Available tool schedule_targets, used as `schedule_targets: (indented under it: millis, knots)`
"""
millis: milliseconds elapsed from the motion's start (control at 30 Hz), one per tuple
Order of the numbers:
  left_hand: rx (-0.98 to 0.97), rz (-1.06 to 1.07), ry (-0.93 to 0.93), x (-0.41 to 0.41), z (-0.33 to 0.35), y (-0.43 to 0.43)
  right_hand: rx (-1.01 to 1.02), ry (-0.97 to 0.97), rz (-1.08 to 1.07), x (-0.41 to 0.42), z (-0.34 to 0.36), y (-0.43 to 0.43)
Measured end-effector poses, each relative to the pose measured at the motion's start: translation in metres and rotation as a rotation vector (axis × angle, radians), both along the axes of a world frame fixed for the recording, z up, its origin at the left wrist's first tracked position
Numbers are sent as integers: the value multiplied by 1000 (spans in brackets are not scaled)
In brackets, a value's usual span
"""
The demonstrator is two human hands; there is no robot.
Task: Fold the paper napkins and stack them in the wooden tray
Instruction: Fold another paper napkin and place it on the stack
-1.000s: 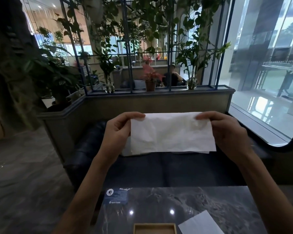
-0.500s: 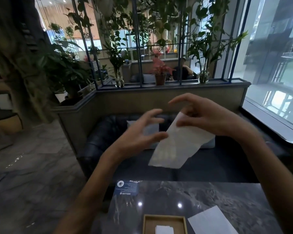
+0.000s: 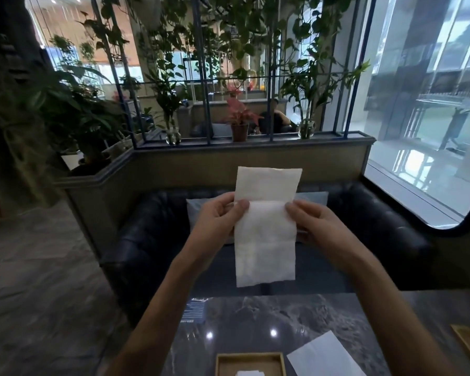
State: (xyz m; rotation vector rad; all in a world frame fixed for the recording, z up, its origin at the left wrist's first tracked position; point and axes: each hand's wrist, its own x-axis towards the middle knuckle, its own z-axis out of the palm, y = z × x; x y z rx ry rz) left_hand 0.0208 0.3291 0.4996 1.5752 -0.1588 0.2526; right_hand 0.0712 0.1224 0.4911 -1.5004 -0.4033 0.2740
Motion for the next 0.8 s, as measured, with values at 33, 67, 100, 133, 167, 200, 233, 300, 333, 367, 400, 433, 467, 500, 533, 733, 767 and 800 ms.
schedule_targets:
  millis: [33, 67, 100, 133, 167, 200, 233, 300, 333, 367, 400, 433, 467, 500, 533, 733, 767, 800]
  knots:
    - [7, -8, 1, 0, 1, 0, 46, 11, -5, -3, -2, 4]
    - [10, -18, 0, 0, 1, 0, 92, 8, -13, -3, -1, 6]
    - [10, -27, -4, 0, 2, 0, 132, 2, -22, -3, 1, 7]
    - [2, -38, -12, 0, 3, 0, 167, -2, -27, -4, 5, 7]
    - [-13, -47, -26, -1, 3, 1, 178, -14, -34, -5, 10, 7]
    - [-30, -49, -43, -3, 5, 2, 170, -38, -45, -6, 15, 8]
    - [-52, -49, -59, -4, 7, 2, 160, -64, -55, -6, 17, 7]
    - [-121, -63, -78, -5, 9, 4, 181, -99, -44, -8, 23, 6]
    - [-171, -85, -76, -5, 10, 6, 201, -109, -40, -8, 26, 7]
    - [-228, -115, -57, -5, 11, 6, 216, -118, -45, -8, 28, 7]
    - [-278, -147, -18, -4, 11, 7, 219, -130, -57, -7, 29, 8]
    - [-307, -182, 34, -5, 12, 7, 213, -146, -65, -6, 32, 8]
    - [-314, -203, 88, -5, 11, 7, 200, -164, -66, -5, 33, 8]
    - [-301, -212, 129, -6, 9, 6, 187, -178, -64, -5, 35, 8]
    - [-274, -213, 148, -8, 7, 5, 176, -192, -58, -3, 35, 8]
    - [-139, -136, 66, -11, 1, 2, 124, -205, -38, 2, 36, 5]
    - [-123, -110, 50, -11, 3, 0, 140, -156, -6, 3, 36, 3]
    - [-110, -87, 30, -10, 4, -1, 155, -96, 34, 6, 35, 2]
